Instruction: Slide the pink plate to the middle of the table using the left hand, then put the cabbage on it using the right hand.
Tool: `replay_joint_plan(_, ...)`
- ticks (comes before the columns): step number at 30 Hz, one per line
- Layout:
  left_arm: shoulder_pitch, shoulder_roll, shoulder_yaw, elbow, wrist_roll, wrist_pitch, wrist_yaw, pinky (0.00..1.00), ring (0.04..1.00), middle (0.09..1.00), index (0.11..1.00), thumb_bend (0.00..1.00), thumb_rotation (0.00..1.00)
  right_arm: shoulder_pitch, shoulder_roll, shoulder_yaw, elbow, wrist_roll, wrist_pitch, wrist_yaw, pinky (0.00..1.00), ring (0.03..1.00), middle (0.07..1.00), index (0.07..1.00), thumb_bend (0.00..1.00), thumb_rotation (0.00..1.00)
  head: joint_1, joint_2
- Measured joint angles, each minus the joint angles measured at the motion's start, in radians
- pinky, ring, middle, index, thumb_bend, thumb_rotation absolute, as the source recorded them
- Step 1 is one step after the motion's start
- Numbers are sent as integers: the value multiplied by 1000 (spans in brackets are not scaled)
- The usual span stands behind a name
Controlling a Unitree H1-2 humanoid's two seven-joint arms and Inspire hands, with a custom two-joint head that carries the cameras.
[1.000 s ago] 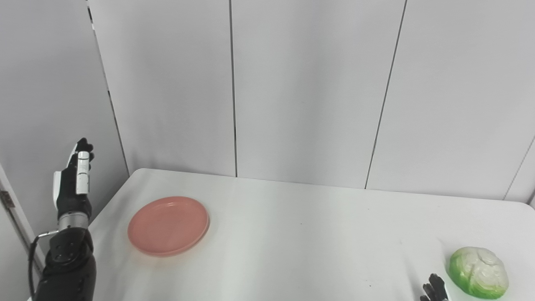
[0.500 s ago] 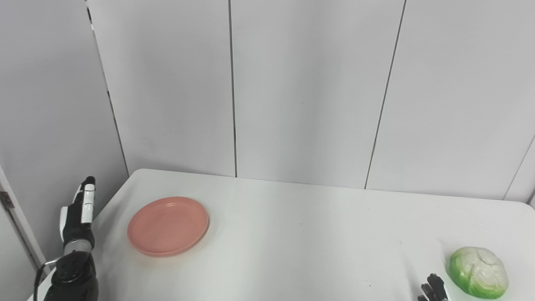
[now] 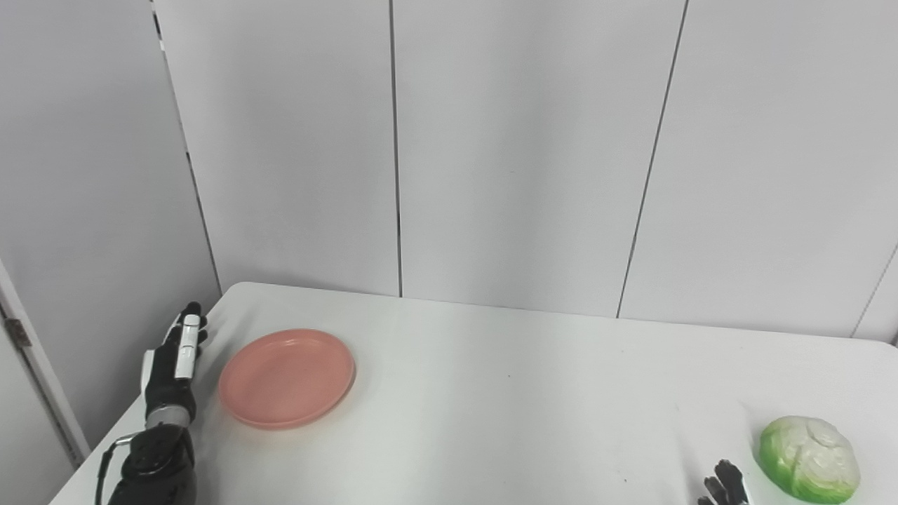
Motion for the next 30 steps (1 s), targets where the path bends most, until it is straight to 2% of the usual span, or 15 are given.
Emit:
replay_joint_plan(3, 0, -27, -1, -17, -21, 3, -8, 892, 902, 889, 887, 749, 899, 2, 1, 0, -1, -6, 0, -4, 909, 931, 945, 925, 688, 1000, -3, 0)
replay_joint_plan(10, 3, -72, -62, -72, -17, 39, -24, 889, 899, 873, 885, 719, 921, 3, 2, 8, -2, -18, 1, -14, 893, 920, 929, 911, 666, 1000, -11, 8)
replay_joint_plan(21, 50, -125, -77, -179, -39, 83, -85, 843, 863, 839, 889, 717, 917, 3, 3, 16, -4, -19, 1, -15, 881, 910, 912, 918, 678, 1000, -15, 14)
replay_joint_plan(26, 67, -163, -95, -248, -38, 130, -95, 805, 847, 827, 852, 734, 912, 2, 3, 20, -4, -36, 1, -16, 872, 899, 898, 919, 685, 1000, -20, 18)
replay_joint_plan(30, 91, -194, -110, -316, -39, 165, -99, 812, 855, 851, 872, 724, 920, 2, 3, 22, -6, -42, 3, -17, 848, 886, 887, 911, 689, 1000, -23, 21)
